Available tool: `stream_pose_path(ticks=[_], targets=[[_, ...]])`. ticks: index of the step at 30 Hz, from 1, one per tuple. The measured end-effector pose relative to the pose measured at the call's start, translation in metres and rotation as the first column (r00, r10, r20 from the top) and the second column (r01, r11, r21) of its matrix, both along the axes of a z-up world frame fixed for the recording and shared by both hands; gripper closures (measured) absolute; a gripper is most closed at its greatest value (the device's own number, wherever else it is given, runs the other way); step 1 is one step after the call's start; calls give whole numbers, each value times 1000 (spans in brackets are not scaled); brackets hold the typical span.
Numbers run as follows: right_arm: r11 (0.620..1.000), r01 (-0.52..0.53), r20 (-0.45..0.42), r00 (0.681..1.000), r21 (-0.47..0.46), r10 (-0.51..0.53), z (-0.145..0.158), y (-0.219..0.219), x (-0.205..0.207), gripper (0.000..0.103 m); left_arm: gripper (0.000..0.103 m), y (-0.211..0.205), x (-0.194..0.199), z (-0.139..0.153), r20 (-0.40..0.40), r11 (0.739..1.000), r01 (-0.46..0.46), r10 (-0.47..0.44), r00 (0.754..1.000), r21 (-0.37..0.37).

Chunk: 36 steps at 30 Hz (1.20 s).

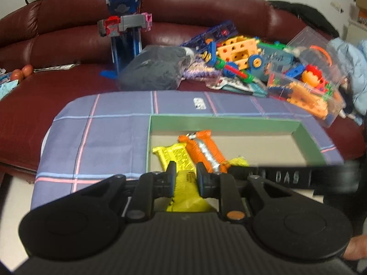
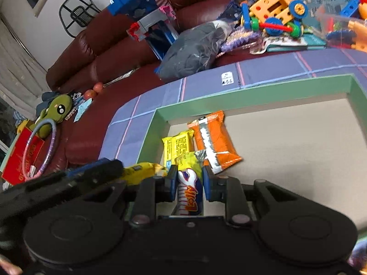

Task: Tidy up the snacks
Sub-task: 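Lower both held snacks into the green tray and release them, then grasp the blue bar with left gripper while right grasps the Skittles bag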

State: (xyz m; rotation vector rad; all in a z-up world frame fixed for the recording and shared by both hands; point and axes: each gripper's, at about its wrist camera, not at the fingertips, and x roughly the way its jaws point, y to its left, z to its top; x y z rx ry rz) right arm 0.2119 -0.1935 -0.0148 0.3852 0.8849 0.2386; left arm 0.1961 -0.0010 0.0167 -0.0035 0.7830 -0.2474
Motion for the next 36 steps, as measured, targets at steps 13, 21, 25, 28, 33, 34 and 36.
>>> stream_pose_path(ticks=[13,21,25,28,33,34,36], targets=[[997,66,-4,998,28,-66,-10,-13,-4,0,2,16,-15,-9,-18,997,-76,76,997,26],[997,64,11,998,30,-65,6,-17,-34,0,0,25,-42,8,-2,995,-95,95,995,28],[998,62,21,998,30,-62,15,-17,-54,0,0,37,-61,9,-6,993,-111,111,994,42],[997,64,20,998,37,-64,18,-19,-69,0,0,49,-76,3,-20,990,-127,129,991,57],[998,42,-4,999,42,-42,14,-20,-89,0,0,65,-99,-15,-72,985,-155,160,985,71],[999,35,-14,999,40,-35,11,-20,-93,0,0,67,-103,-19,-85,985,-157,162,983,67],[999,18,-33,999,36,-17,5,-19,-100,0,0,66,-110,-27,-108,988,-142,149,983,62]])
